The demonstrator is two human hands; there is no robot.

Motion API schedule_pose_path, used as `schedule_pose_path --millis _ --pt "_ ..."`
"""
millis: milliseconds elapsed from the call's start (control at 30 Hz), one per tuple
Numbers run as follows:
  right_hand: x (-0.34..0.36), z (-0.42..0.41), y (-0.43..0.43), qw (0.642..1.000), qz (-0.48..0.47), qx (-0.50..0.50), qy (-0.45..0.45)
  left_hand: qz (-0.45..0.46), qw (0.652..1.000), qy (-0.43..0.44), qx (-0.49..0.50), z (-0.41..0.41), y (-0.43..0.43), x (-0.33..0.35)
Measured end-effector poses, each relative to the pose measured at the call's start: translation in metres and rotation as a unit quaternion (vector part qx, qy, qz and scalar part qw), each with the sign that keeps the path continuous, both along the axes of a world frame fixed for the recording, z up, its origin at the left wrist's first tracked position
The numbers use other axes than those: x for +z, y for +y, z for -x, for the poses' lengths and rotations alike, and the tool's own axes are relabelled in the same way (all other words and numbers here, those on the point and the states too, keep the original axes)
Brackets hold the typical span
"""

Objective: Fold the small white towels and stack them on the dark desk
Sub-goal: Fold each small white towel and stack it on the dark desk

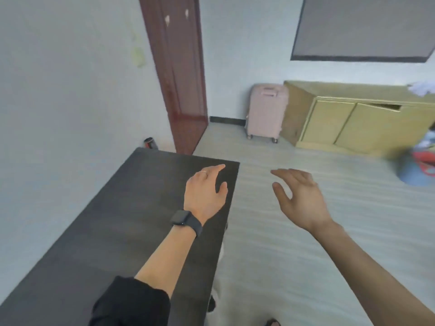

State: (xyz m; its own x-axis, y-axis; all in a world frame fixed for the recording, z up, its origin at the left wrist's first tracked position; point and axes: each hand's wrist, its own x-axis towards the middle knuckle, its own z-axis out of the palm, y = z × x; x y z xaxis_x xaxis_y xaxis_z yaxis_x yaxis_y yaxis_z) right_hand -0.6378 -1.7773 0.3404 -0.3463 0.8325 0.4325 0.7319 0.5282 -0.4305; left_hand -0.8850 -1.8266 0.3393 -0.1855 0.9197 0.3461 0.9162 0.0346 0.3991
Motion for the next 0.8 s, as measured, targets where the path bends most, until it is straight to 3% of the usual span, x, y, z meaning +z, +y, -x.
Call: schedule_pose_path --millis 333,800 --pt "0.086 -0.193 0.114 0.976 -0.102 -0.190 0.009 -0.110 0.979 0.008 -0.173 -0.193 0.184 0.085" --pt "0.117 -0.409 0.292 0.960 -0.107 -0.258 -0.020 -0.111 0.970 0.005 -0.217 -0.385 0.394 0.130"
